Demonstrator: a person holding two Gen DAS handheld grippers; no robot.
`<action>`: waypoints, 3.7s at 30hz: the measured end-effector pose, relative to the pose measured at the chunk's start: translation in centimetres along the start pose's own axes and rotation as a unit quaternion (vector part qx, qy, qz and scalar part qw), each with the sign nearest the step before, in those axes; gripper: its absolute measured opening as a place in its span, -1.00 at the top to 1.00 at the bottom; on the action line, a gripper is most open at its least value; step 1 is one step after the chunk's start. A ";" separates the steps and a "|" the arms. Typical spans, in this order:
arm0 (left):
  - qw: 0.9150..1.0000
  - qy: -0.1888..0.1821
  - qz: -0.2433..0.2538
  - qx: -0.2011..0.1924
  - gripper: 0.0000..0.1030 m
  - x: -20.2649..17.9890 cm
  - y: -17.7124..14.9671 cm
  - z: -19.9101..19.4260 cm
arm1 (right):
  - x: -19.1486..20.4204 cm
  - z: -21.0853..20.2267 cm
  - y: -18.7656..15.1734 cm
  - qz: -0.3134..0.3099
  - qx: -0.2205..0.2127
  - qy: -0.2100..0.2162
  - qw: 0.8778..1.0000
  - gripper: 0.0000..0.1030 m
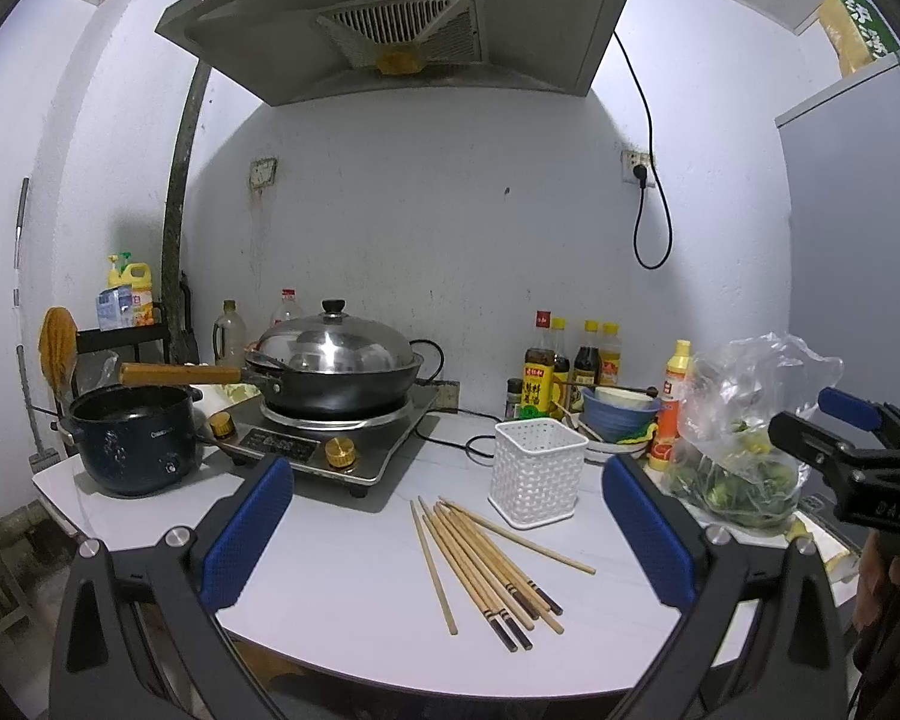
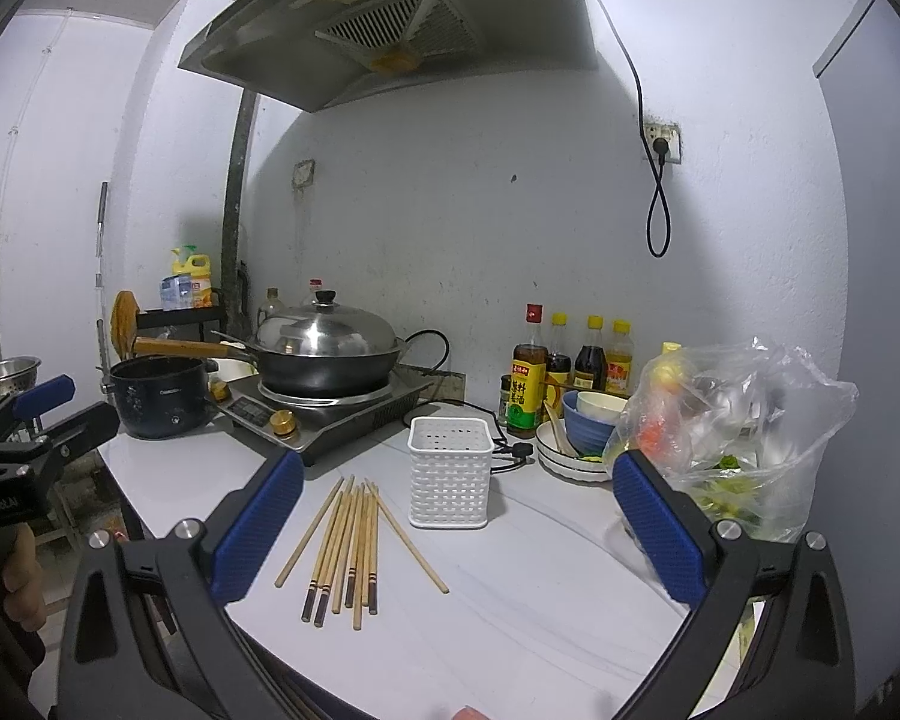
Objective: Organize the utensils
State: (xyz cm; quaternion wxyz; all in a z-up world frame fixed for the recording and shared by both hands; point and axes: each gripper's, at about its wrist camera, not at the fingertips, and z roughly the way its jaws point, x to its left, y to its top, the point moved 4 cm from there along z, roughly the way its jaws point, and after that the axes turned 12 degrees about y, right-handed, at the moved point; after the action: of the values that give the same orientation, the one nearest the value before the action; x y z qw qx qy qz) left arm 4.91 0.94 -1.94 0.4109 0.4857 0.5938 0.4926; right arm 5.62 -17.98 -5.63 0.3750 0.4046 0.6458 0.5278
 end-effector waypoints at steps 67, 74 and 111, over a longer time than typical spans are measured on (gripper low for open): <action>0.920 -0.037 0.135 0.367 0.63 -4.5 -15.0 30.9 | -1.1 30.2 -9.8 0.028 0.266 0.227 0.936 0.89; 0.922 -0.039 0.133 0.360 0.86 -4.9 -15.0 31.1 | -2.0 28.3 -8.2 0.041 0.233 0.225 0.945 0.89; 0.971 -0.085 0.003 0.223 0.90 0.2 -3.9 27.4 | -7.0 35.8 2.6 0.003 0.183 0.209 0.961 0.89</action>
State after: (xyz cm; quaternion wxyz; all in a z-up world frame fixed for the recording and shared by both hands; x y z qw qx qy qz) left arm 30.73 6.07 -10.61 0.3393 0.6072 0.6501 0.3060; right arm 41.33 -10.59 -8.43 0.1493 0.3487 0.7944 0.4743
